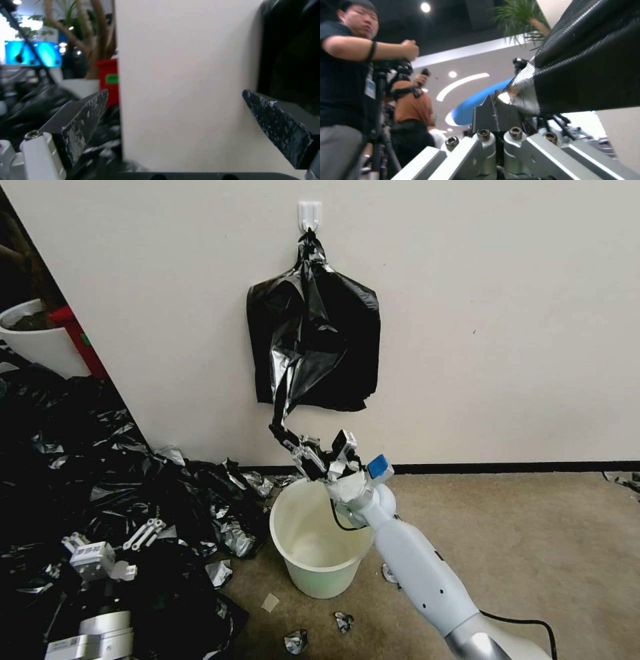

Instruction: Place a trash bag onto the trash bin.

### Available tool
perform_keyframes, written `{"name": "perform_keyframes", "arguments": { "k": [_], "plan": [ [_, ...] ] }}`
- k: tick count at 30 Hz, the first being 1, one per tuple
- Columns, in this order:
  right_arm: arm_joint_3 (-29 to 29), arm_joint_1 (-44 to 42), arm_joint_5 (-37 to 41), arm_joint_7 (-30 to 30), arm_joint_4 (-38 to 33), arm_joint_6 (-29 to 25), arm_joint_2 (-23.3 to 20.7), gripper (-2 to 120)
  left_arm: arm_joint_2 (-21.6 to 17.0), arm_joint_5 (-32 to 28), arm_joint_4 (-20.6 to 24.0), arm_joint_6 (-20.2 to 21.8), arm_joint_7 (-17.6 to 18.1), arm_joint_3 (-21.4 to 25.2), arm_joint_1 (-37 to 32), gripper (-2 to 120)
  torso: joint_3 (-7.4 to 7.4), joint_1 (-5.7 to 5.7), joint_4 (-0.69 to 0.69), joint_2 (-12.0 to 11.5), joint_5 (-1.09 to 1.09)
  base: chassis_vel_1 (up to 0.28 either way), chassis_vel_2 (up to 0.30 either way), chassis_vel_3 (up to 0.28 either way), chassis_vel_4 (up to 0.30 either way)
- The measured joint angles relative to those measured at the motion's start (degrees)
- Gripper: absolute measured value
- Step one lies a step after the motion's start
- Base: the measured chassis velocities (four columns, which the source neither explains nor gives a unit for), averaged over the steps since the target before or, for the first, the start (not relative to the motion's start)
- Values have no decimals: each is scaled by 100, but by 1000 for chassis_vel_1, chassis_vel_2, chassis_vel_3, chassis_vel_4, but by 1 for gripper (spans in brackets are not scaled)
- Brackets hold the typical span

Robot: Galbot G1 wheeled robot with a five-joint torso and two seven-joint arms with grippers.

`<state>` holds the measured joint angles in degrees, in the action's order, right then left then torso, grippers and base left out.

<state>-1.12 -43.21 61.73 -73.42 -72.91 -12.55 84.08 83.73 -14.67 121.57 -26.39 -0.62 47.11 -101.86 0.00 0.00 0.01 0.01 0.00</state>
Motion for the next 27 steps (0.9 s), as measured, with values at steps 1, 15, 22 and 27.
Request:
{"name": "perform_keyframes", "arguments": {
  "k": [1, 15, 22, 27],
  "plan": [
    [-20, 12, -47, 335, -67, -181, 7, 0, -231, -162, 137, -29, 17, -108, 29, 100, 0, 0, 0, 0, -1, 0, 0, 0, 0],
    [97, 26, -418, 2211, -926, -818, 240, 0, -5068, -3068, 434, 1209, -301, -131, 1571, 100, 1, 0, -1, 0, -2, 0, 0, 0, 0],
    [64, 40, -640, 2255, -804, -846, 394, 0, -6258, -3409, -403, 1709, -1449, -502, 3054, 100, 1, 1, -2, -1, -2, 0, 0, 0, 0],
    [41, 87, -768, 2248, -624, -864, 535, 0, -6861, -3429, -977, 1841, -2361, -1420, 4258, 100, 1, 0, 1, -1, 0, 0, 0, 0, 0]
  ]
}}
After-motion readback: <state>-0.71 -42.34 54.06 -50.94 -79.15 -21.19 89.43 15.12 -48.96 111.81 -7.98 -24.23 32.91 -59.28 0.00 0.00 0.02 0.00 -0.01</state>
